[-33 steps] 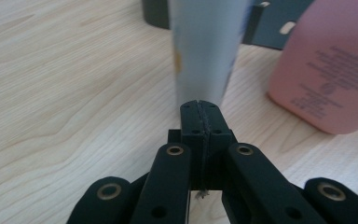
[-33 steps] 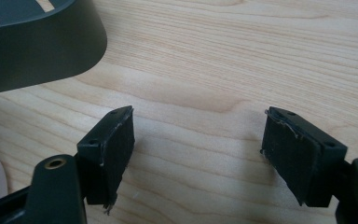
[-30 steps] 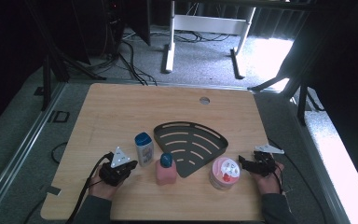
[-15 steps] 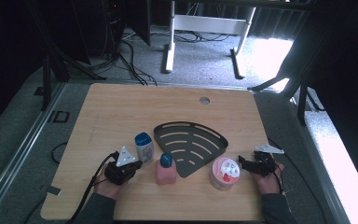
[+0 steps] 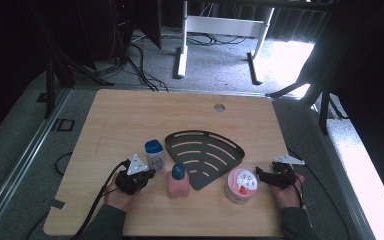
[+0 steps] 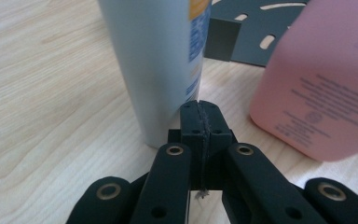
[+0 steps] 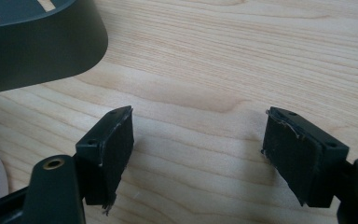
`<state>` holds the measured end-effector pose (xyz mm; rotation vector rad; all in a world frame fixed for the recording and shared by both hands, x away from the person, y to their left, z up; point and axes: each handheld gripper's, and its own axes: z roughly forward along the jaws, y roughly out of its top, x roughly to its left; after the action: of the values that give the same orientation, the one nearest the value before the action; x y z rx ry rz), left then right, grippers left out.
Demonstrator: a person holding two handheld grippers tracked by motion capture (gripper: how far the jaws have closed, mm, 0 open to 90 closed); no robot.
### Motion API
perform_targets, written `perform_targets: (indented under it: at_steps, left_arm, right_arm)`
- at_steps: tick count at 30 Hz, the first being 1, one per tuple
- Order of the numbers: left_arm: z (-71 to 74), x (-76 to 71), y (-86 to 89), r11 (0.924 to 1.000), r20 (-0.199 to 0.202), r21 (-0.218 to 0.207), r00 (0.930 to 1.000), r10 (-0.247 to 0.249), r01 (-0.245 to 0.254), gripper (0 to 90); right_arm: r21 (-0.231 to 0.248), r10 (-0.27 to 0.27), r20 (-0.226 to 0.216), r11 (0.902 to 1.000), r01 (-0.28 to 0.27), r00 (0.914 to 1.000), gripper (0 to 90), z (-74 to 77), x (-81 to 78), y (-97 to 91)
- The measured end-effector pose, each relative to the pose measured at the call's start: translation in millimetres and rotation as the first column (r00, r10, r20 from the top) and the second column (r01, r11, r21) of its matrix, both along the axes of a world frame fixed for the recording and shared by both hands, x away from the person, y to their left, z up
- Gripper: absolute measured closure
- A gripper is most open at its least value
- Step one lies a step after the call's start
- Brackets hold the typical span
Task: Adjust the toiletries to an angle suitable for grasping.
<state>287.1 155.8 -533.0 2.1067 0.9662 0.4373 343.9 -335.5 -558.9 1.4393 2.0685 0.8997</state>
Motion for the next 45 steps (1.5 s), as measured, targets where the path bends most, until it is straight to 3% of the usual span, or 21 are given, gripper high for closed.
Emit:
perform_targets:
  at_steps: [19,35,39,45]
  left_arm:
    - [-3.5,23.0,-20.0,0.9966,0.052,0.081,0.9985,-0.017,0.012,90.0]
    - [-3.4,42.6,-20.1,0.9913,0.069,0.132,0.9976,-0.010,0.001,90.0]
    - [-2.1,45.8,-23.0,0.9836,0.085,0.180,0.9964,-0.010,-0.005,90.0]
    - [-1.0,52.4,-22.0,0.9841,0.085,0.177,0.9963,-0.009,-0.007,90.0]
  right_arm:
    - [0.000,0.000,-0.001,1.0000,0.000,1.0000,24.1,0.0,-0.1,0.1]
    - [0.001,0.002,-0.001,1.0000,-0.002,1.0000,23.8,0.0,0.0,0.3]
    - [0.001,0.002,-0.001,1.0000,-0.002,1.0000,23.8,0.0,0.0,0.3]
    - [0.001,0.003,-0.001,1.0000,-0.003,1.0000,23.7,0.0,0.0,0.3]
